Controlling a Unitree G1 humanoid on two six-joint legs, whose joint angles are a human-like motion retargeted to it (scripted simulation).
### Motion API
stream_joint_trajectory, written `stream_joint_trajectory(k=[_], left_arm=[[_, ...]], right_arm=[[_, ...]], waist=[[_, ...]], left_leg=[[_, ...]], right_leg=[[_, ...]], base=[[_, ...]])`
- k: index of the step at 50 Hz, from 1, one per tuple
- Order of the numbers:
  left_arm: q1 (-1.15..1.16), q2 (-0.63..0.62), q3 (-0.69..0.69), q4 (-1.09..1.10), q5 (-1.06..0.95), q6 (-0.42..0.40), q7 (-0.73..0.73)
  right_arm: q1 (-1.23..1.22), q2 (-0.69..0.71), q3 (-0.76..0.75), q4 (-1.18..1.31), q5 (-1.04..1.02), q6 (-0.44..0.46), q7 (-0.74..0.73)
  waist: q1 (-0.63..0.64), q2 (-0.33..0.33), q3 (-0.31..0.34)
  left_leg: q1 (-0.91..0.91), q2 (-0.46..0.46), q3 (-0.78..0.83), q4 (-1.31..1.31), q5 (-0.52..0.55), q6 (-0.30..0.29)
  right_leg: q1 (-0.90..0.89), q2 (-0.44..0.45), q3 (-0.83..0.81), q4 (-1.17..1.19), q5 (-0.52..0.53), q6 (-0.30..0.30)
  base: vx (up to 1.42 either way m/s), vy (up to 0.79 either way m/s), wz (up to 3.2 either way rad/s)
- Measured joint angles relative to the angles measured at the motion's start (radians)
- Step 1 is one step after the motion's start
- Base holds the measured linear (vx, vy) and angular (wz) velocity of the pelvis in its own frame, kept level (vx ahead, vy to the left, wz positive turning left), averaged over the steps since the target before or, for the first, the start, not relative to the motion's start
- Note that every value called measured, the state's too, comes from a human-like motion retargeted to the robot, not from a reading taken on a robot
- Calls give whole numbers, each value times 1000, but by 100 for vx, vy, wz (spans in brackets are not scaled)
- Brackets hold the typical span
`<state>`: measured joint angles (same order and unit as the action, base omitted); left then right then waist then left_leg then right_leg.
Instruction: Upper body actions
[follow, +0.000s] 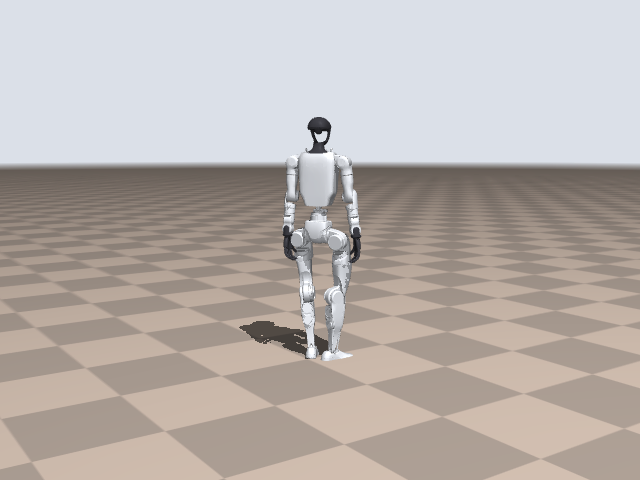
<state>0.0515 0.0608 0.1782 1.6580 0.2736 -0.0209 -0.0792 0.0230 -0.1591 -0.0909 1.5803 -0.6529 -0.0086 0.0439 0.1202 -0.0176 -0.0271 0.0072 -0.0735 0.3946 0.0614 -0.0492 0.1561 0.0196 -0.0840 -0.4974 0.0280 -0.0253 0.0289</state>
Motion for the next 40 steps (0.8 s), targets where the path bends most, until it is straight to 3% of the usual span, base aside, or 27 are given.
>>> stream_joint_trajectory(k=[3, 12, 19, 23, 27, 30, 32, 35, 37, 40], left_arm=[[12, 1, -5, -9, 48, 10, -17], [-5, 15, -24, -35, 58, 8, -9], [-17, -6, 26, -68, 9, -3, 0], [-18, -39, 88, -75, -49, -22, 20], [-18, -49, 120, -57, -96, -37, 56], [-22, -37, 115, -37, -101, -40, 56], [-24, -25, 104, -26, -95, -36, 54], [-34, -4, 90, -11, -84, -28, 40], [-30, 15, 79, -5, -80, -17, 30], [-19, 55, 71, -2, -57, 13, 31]], right_arm=[[-3, 3, -5, -4, 23, 2, 9], [-18, 17, 10, -67, 32, -26, 47], [-28, 16, 25, -114, -10, -46, 73], [-35, 5, 26, -116, -14, -46, 72], [-36, -7, 21, -101, -7, -41, 55], [-37, -15, 20, -97, -4, -40, 55], [-41, -21, 19, -104, -9, -42, 58], [-68, -30, 20, -125, -27, -41, 70], [-77, -23, 36, -149, -22, -45, 64], [-82, -3, 72, -165, 28, -70, 45]], waist=[[-20, 4, -33], [-31, -4, -35], [-37, -21, -3], [-51, -27, 21], [37, -23, 41], [111, -10, 75], [116, -3, 97], [36, -3, 123], [-40, -7, 132], [-94, -10, 142]], left_leg=[[-14, 5, -27, -6, 10, -12], [-6, 25, -55, 6, 3, -46], [-27, 61, -6, 164, -48, -84], [-51, 58, -50, 262, -48, -65], [-96, 12, -258, 255, -34, -107], [-91, -51, -529, 190, 9, -192], [-72, -50, -577, 146, 52, -223], [-70, -8, -364, 102, 46, -130], [-65, -49, -424, 88, 44, -103], [-74, 3, -285, 83, 40, -103]], right_leg=[[-1, 7, -14, -11, -6, -2], [2, 22, -13, 3, -37, -20], [-21, 0, 55, 43, -47, -22], [-36, -29, 99, 62, -36, -15], [-83, -19, 248, 73, -4, -11], [-108, 17, 371, 70, 33, -8], [-122, 32, 424, 65, 59, 6], [-148, 40, 457, 58, 93, 22], [-169, 50, 462, 56, 107, 11], [-213, 54, 407, 79, 80, -73]], base=[[7, -5, 42], [-2, -12, 14], [-5, -9, -34], [-5, 3, -80], [0, 7, -233], [-1, 4, -268], [-8, 1, -211], [-21, 1, -132], [-28, 1, -147], [-33, 1, -243]])
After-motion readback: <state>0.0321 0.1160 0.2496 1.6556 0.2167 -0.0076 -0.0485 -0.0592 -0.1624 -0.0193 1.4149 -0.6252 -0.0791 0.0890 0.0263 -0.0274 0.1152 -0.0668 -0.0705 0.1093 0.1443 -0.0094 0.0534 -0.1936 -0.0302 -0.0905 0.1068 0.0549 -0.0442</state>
